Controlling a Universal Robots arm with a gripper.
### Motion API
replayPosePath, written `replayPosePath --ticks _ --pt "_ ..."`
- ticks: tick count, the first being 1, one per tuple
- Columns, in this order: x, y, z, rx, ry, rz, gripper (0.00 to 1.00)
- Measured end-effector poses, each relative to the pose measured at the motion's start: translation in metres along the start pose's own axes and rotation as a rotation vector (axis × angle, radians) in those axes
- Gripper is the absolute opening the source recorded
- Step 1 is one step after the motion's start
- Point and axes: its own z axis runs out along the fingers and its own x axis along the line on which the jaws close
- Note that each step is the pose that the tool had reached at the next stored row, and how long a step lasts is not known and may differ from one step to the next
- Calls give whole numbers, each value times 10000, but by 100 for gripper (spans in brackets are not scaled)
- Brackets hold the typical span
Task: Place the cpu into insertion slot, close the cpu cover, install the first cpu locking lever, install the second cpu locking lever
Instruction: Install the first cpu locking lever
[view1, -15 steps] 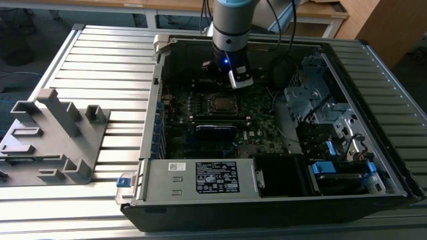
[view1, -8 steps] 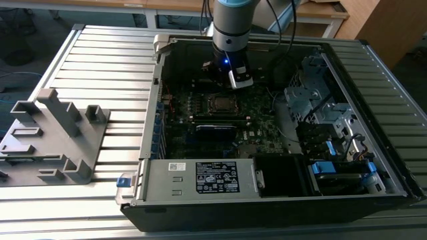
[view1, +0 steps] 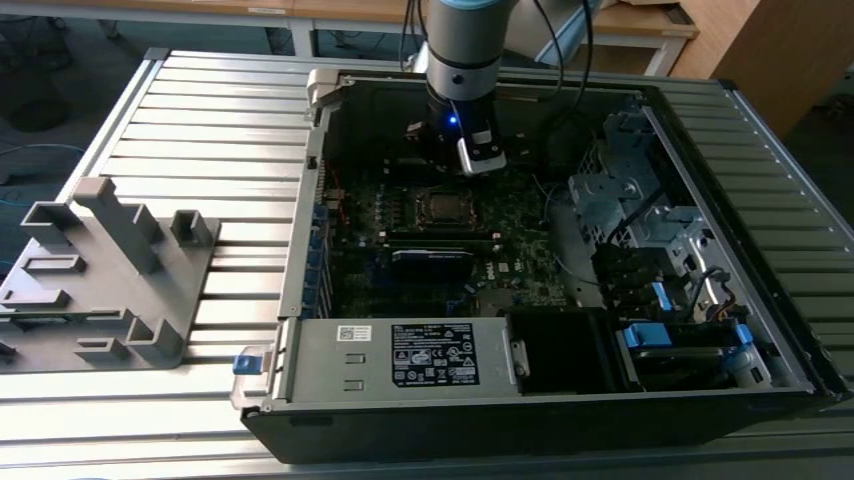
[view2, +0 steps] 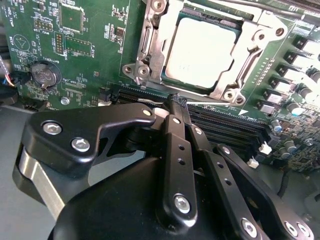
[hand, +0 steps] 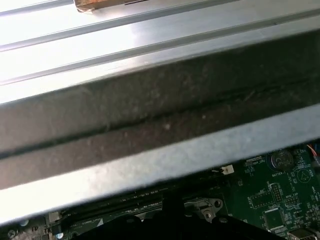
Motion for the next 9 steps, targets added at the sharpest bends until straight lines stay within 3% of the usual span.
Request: replayPosePath --ticks 3,9 --pt "5 19 3 71 -32 75 11" --pt "6 21 3 79 -37 105 11"
